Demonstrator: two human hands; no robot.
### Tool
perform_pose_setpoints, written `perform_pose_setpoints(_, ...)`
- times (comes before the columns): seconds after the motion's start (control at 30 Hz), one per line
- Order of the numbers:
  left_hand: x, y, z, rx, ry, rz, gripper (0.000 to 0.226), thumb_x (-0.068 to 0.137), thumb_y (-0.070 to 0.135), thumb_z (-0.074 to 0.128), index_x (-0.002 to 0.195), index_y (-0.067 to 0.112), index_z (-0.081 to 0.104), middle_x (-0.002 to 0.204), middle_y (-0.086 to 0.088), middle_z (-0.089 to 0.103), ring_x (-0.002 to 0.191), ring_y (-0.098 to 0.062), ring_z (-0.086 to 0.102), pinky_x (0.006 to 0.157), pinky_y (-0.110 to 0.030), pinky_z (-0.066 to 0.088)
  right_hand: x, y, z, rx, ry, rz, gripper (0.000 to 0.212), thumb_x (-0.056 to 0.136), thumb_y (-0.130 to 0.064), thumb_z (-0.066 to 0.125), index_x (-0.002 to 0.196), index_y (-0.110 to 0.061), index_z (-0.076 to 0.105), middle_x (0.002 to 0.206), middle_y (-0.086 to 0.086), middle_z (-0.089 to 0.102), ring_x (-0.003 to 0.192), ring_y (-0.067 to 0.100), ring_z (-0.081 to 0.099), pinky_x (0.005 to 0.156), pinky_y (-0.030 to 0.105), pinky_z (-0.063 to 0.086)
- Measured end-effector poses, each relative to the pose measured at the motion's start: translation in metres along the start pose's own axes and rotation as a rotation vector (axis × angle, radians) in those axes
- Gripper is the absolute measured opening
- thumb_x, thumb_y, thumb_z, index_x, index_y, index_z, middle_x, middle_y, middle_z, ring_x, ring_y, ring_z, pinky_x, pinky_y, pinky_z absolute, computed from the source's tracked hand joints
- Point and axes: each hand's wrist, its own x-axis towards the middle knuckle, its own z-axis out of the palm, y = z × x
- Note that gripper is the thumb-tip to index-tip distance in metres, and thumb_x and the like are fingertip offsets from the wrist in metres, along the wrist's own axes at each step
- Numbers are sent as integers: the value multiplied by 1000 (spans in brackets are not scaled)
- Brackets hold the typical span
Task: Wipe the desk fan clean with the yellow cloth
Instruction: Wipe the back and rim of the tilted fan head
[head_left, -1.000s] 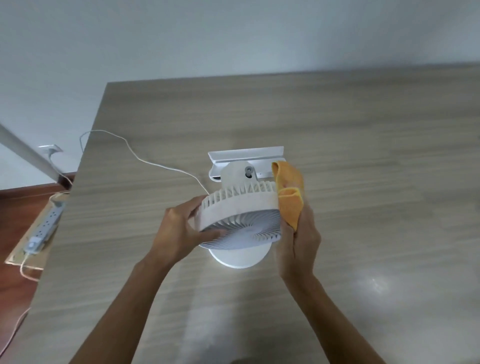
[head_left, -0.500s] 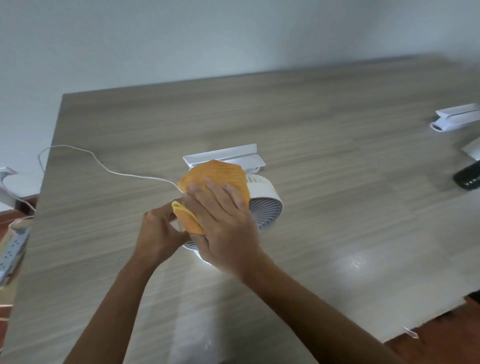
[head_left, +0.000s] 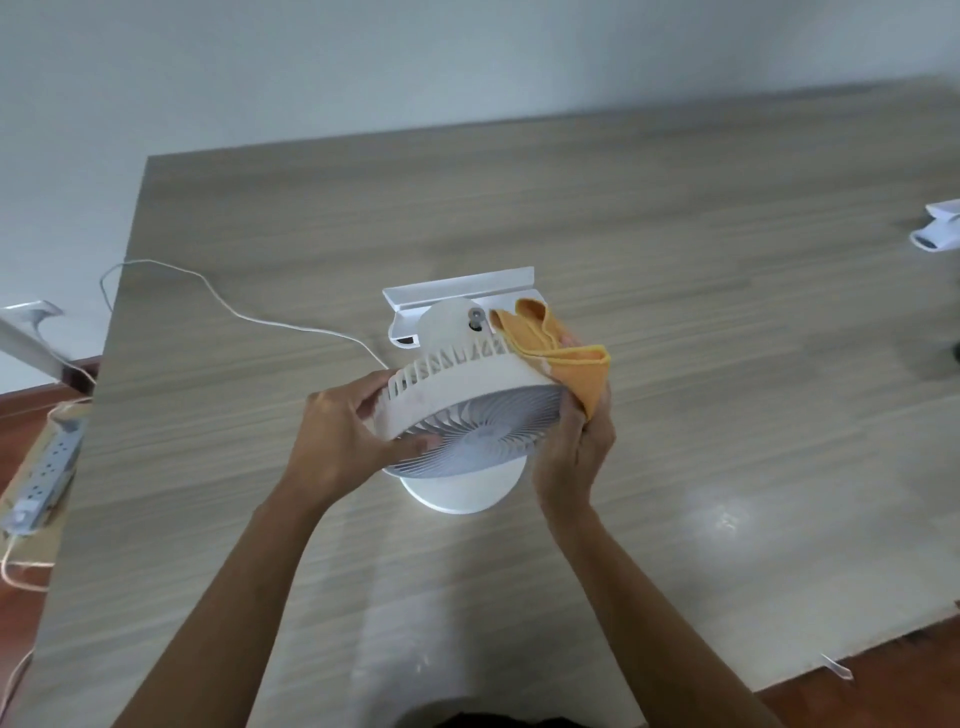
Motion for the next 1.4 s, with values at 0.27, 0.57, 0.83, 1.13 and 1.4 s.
perform_pose_setpoints(0.27, 0, -6, -2, -26, -13, 9, 75, 46, 46, 88, 116, 26, 69, 97, 6, 76, 91, -13, 72, 86, -36, 58, -20, 34, -12, 300, 91, 1029, 36, 100, -45, 39, 113, -22, 64, 102, 1, 68, 95, 21, 63, 87, 44, 51)
perform_pose_setpoints(0.57, 1, -4, 0, -33, -34, 14, 69, 50, 28, 95, 114, 23, 70, 96, 9, 76, 90, -9, 72, 85, -24, 56, -3, -12, -7, 10, 3, 431, 50, 94, -57, 34, 127, -26, 54, 121, -1, 62, 112, 16, 59, 98, 45, 47)
perform_pose_setpoints(0.83, 3, -5, -2, -31, -52, 0, 75, 41, 46, 92, 109, 23, 71, 91, 14, 75, 87, -5, 72, 81, -24, 57, 3, -49, 9, -492, -383, -492, 51, 103, -34, 20, 131, -23, 61, 142, 3, 54, 136, 27, 43, 110, 50, 32)
perform_pose_setpoints(1.13, 11, -7, -6, -57, -107, -16, 76, 41, 48, 90, 111, 24, 70, 99, 9, 76, 90, -1, 72, 85, -18, 55, 27, -25, 12, -609, -275, -815, 42, 91, -50, 59, 116, -19, 72, 126, 6, 67, 120, 23, 62, 101, 39, 48)
perform_pose_setpoints(1.4, 15, -6, -6, -96, -136, -5, 80, 42, 51, 86, 114, 20, 70, 101, 5, 76, 92, -3, 72, 84, -17, 55, 27, -26, 8, -407, -301, -622, 31, 92, -35, 58, 113, -18, 74, 124, 3, 68, 124, 21, 58, 103, 43, 45)
